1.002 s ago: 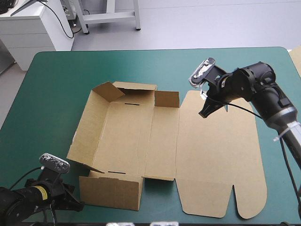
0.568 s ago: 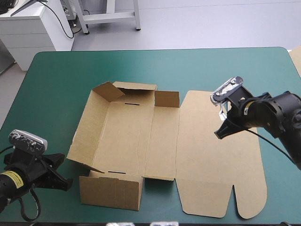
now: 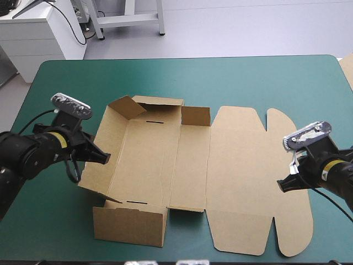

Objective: Fold the box

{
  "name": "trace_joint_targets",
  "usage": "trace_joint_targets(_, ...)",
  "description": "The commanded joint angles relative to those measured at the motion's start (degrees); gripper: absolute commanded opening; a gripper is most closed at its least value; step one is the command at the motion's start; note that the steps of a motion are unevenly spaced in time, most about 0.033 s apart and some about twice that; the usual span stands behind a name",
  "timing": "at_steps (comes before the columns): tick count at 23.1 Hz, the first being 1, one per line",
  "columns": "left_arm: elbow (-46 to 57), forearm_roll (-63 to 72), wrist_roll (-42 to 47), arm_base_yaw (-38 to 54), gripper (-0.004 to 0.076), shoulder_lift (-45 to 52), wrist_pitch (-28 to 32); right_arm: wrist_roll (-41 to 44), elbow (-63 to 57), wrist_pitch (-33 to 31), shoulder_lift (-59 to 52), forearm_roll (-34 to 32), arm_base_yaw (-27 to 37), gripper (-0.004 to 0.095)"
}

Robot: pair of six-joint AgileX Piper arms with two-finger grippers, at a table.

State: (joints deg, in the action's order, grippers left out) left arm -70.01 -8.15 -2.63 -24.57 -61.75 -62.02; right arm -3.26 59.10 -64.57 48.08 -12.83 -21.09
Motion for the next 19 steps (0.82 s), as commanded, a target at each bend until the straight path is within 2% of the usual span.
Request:
trace_joint_targets(1, -6.1, 5.9, -5.4, 1.4, 0.0020, -6.1, 2.3, 1.4, -0.3, 1.9, -3.0, -2.3, 0.1, -0.0015)
trace_joint_targets(2, -7.2, 9.2, -7.3, 2.9, 0.0020, -7.6, 1.5, 1.5, -0.5, 1.7, -3.1, -2.5, 0.1, -0.0015)
trace_joint_targets(5, -9.6, 29.4, -20.2, 15.4, 0.0019, -12.8, -2.8, 2.0, -0.6, -0.8, -3.1, -3.5, 0.1, -0.0015)
trace_joint_targets(8, -9.7, 43.3, -28.8, 28.6, 0.0019, -15.6, -11.4, 2.7, -0.6, 0.0, -3.1, -4.7, 0.1, -0.0016)
trace_joint_targets(9, -9.7, 45.9, -30.2, 32.1, 0.0019, -15.9, -12.0, 2.7, -0.6, 0.3, -3.1, -4.7, 0.1, -0.0015)
trace_joint_targets(15, -9.8, 44.9, -31.6, 43.7, 0.0017, -15.9, -12.0, 2.7, -0.6, 0.4, -3.1, -4.9, 0.1, -0.0015)
trace_joint_targets(19, -9.8, 43.1, -31.5, 47.0, 0.0017, -15.9, -12.0, 2.7, -0.6, 0.8, -3.1, -5.1, 0.1, -0.0015)
